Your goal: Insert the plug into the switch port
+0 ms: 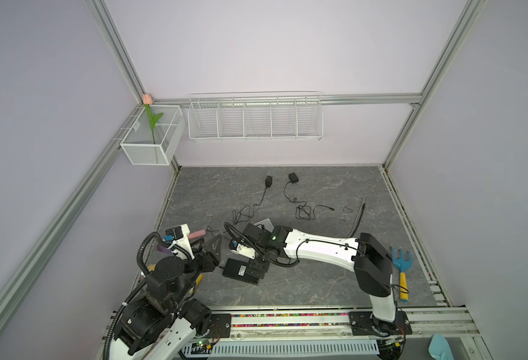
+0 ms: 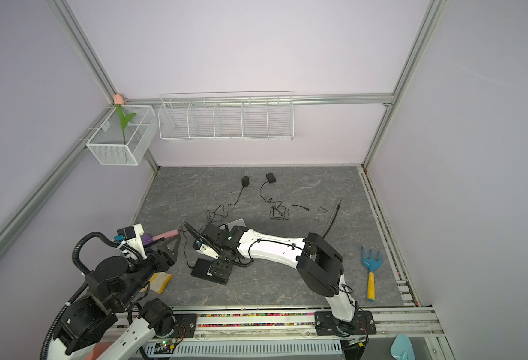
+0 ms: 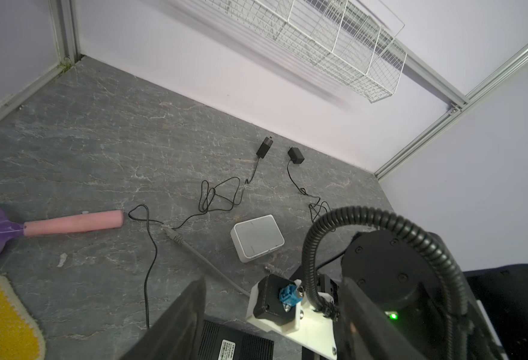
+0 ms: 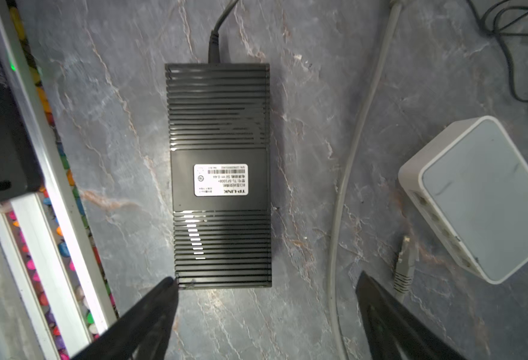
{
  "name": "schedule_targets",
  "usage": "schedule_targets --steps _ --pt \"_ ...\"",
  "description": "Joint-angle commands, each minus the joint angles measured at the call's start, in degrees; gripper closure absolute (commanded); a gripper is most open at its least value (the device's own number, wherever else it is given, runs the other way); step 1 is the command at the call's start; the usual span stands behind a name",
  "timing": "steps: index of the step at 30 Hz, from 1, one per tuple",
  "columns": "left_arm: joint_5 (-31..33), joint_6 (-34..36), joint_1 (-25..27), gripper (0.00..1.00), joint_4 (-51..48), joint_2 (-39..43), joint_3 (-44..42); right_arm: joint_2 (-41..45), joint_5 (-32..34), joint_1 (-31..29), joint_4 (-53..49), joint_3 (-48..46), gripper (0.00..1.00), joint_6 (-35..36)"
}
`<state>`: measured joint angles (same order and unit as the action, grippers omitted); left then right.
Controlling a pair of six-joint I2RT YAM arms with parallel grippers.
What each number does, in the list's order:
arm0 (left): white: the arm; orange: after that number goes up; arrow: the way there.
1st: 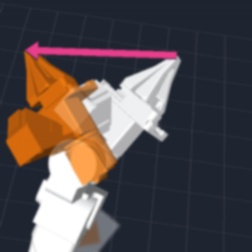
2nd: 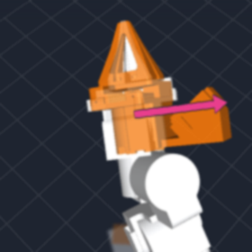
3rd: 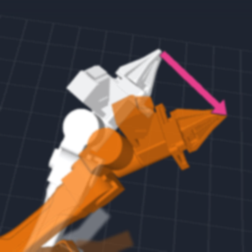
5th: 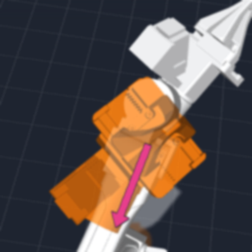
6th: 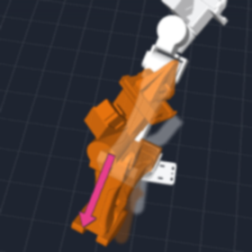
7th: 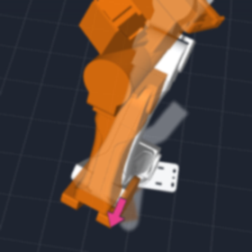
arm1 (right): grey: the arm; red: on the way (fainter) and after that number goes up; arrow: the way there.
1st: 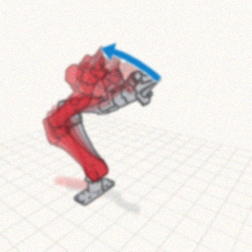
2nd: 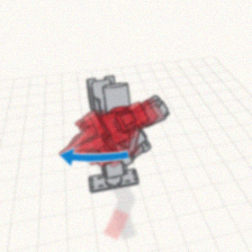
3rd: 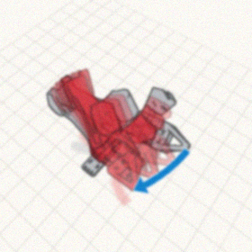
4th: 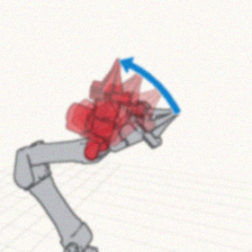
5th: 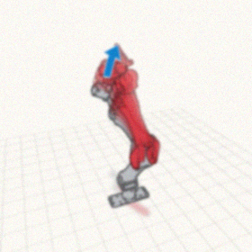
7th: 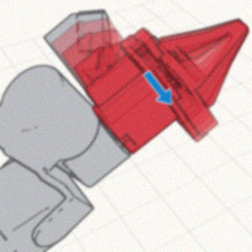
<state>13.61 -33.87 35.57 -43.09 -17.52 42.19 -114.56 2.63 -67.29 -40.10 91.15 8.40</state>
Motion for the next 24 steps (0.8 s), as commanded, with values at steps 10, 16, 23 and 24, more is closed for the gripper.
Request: schedule_targets --steps 10,16,23,24 --pt "-1.85 -3.92 -0.24 0.31 7.44 -3.77 -7.48 -7.19 1.49 -3.04 -0.58 1.79 0.05 0.8" --pt "-1.83 -4.18 -0.55 0.31 8.77 -5.73 -7.91 -7.74 13.06 -2.98 2.56 -0.46 0.06 -1.02" --pt "-1.13 -3.82 -0.65 0.31 8.32 -5.5 -7.35 -9.75 14.64 1.54 3.41 1.13 0.08 -0.68" --pt "-1.08 -3.7 -0.63 0.31 8.21 -5.58 -7.22 -9.89 15.39 2.15 3.39 1.72 0.09 -0.66"
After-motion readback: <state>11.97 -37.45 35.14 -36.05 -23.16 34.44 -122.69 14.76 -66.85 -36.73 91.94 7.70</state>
